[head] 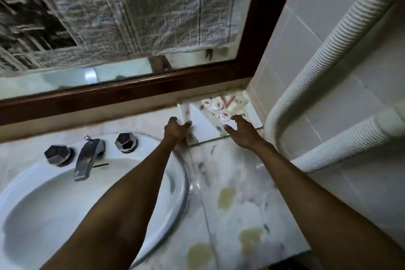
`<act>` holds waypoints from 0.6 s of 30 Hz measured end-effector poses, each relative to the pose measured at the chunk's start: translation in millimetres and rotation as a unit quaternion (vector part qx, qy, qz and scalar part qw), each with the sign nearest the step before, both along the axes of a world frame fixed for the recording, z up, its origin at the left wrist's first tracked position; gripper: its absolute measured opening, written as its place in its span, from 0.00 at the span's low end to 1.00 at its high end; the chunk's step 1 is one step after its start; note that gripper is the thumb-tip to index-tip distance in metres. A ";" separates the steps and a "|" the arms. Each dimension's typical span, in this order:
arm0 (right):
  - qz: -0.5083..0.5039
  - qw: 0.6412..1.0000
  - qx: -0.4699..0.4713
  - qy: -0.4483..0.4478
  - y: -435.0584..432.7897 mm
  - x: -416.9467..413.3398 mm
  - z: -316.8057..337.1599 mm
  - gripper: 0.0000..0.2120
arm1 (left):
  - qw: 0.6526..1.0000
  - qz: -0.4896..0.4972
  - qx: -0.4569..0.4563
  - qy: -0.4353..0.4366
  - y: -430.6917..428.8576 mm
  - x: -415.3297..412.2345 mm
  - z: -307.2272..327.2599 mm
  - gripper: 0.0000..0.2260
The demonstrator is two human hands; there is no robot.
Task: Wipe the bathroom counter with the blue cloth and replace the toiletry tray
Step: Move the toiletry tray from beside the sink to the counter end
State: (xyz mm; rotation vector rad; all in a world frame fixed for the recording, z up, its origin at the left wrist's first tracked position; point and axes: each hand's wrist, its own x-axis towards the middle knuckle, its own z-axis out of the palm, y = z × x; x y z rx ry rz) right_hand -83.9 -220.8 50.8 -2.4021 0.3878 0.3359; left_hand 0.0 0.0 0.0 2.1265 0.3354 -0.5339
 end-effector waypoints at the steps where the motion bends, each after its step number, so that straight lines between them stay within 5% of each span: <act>1: -0.003 1.000 -0.002 0.001 -2.0 2.0 -1.4 0.28 | 1.000 -0.002 -0.001 0.000 -3.9 1.0 0.6 0.34; 5: -0.017 0.999 -0.039 0.000 -16.8 14.1 -15.2 0.30 | 1.000 -0.010 0.003 -0.001 -6.2 5.3 -6.7 0.26; 11: -0.076 0.993 -0.085 0.011 -30.3 34.1 -33.3 0.36 | 1.000 -0.026 0.016 0.001 19.2 3.0 -11.7 0.29; 18: -0.124 0.992 -0.016 0.027 -39.7 53.5 -47.1 0.48 | 0.999 -0.036 0.008 -0.003 35.1 11.3 -10.8 0.36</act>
